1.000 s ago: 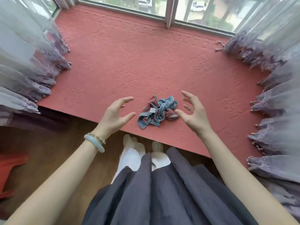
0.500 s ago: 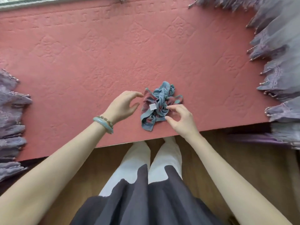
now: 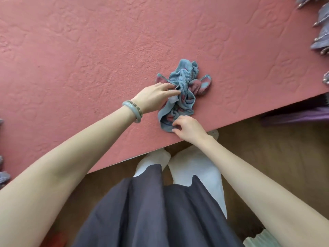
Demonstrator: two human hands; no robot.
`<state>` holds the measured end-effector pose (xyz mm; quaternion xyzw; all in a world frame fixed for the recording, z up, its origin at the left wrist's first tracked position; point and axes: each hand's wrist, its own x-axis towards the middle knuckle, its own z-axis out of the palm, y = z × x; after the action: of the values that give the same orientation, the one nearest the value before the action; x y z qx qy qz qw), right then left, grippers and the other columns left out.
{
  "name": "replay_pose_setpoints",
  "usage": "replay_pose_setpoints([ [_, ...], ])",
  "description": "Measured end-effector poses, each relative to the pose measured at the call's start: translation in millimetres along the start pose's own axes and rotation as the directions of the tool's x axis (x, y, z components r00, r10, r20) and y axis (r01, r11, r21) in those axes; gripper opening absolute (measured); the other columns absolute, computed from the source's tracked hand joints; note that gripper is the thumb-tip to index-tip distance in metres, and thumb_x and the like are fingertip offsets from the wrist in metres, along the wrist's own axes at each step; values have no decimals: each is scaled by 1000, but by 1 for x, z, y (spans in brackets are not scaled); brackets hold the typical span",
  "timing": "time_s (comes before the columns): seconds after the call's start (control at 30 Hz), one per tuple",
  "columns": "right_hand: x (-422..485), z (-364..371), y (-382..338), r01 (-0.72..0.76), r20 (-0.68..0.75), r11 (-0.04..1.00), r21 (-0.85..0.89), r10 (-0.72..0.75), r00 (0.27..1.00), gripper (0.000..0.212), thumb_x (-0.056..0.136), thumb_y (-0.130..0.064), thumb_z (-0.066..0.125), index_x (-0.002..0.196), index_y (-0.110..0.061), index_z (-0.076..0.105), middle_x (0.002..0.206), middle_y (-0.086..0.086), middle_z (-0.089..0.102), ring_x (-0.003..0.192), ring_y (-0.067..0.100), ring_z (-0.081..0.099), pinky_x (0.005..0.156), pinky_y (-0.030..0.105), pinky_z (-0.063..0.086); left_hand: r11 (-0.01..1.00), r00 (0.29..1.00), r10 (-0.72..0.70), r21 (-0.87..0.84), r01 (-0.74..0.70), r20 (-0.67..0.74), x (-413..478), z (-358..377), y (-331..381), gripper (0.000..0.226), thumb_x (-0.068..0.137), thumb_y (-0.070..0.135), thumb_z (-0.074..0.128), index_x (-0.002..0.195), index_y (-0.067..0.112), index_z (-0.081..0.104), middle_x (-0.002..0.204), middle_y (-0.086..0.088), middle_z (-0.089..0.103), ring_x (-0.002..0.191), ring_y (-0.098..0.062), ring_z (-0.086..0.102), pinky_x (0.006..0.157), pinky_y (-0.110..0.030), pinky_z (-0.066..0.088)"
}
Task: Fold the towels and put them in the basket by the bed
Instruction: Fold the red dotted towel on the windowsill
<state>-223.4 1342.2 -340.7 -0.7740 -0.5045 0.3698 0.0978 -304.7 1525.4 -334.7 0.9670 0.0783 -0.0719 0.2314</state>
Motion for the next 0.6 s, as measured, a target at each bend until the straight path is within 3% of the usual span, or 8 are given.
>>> replay_pose_setpoints([
  [0.13,0,7,2,83,5,986,-144,-83,997,41,72,-29,75,106,-8,66,102,11,59,100,30,53,73,42,50,997,997,45,63,-41,-63,9,3,-3,52,87,5,53,134,25,50,123,-8,59,93,-29,63,54,-37,53],
  [0.2,1,11,4,158,-13,966,-205,-164,986,39,62,-23,81,94,-6,67,90,13,59,85,34,56,59,39,50,995,996,60,86,-53,-72,15,2,-5,43,91,15,54,132,26,52,117,-7,61,88,-29,64,51,-36,52],
  [0.3,1,13,6,213,-77,946,-243,-238,968,24,58,-10,78,79,-8,67,77,10,59,69,32,57,46,29,42,995,996,62,78,-57,-59,23,0,-8,33,91,15,54,123,19,59,111,-9,63,89,-32,64,58,-42,54],
  [0.43,-1,9,11,269,-133,948,-171,-293,947,7,66,-9,70,72,-8,68,73,8,60,65,29,56,44,27,43,999,995,11,50,-7,-96,30,-5,-5,26,87,12,54,110,16,66,101,-8,67,88,-30,64,59,-40,54],
  [0.6,0,-13,15,235,-228,971,-32,-236,945,13,74,-13,59,81,-9,70,80,3,67,74,27,60,53,31,51,997,983,22,76,-9,-183,26,-14,-3,19,83,19,56,91,14,73,80,-7,67,74,-28,61,50,-35,52],
])
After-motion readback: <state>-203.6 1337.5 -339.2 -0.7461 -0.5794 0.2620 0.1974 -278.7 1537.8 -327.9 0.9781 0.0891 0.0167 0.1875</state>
